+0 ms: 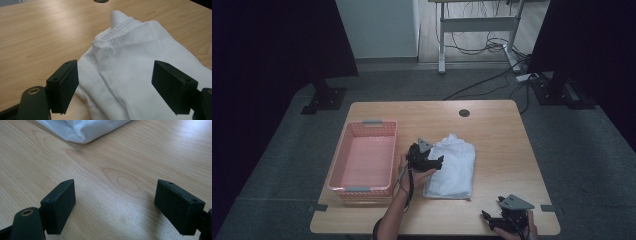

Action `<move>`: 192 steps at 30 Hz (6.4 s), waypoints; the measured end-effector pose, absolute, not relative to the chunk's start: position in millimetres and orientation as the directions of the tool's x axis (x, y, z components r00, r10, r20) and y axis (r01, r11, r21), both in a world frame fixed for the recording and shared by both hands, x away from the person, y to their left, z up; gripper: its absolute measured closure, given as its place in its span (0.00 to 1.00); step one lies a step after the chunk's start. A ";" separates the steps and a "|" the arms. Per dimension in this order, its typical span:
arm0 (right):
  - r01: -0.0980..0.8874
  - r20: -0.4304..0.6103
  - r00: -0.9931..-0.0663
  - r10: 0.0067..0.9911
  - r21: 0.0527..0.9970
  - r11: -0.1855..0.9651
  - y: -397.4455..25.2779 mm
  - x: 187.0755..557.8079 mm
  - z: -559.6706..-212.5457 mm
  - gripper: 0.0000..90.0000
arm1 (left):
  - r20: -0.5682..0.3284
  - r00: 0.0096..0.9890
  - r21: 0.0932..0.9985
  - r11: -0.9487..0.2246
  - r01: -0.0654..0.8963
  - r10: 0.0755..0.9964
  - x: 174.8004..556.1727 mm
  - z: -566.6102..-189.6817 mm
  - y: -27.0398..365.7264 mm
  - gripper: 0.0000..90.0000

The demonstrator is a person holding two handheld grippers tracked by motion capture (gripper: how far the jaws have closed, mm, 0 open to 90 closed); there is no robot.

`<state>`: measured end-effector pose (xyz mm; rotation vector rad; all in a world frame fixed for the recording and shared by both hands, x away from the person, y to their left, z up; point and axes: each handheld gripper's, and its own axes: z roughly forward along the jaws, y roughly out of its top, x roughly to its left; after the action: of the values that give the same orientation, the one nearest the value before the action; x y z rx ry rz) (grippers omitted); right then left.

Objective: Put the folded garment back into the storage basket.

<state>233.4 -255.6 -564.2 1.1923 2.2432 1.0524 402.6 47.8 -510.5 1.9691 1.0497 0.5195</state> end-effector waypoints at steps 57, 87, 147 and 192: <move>0.532 0.006 -0.569 0.822 0.766 0.362 -255.4 234.6 -564.2 0.19 | -0.055 0.498 0.747 -0.295 0.595 0.865 448.1 -556.1 41.3 0.15; 0.532 0.007 -0.568 0.823 0.766 0.361 -255.1 234.6 -564.2 0.19 | -0.078 0.562 0.773 -0.306 0.556 0.823 439.6 -555.2 40.0 0.60; 0.530 -0.002 -0.569 0.822 0.763 0.369 -248.7 235.6 -562.2 0.19 | -0.102 0.580 0.822 -0.260 0.506 0.808 402.4 -522.1 45.4 0.82; 0.462 -0.059 -0.626 0.777 0.775 0.432 -196.5 249.8 -548.5 0.20 | -0.144 0.580 0.832 -0.219 0.509 0.802 395.4 -516.8 57.8 0.82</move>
<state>249.8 -196.5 -548.5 1.0514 2.2797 1.0453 395.4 57.8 -516.8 1.8850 1.0587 0.3972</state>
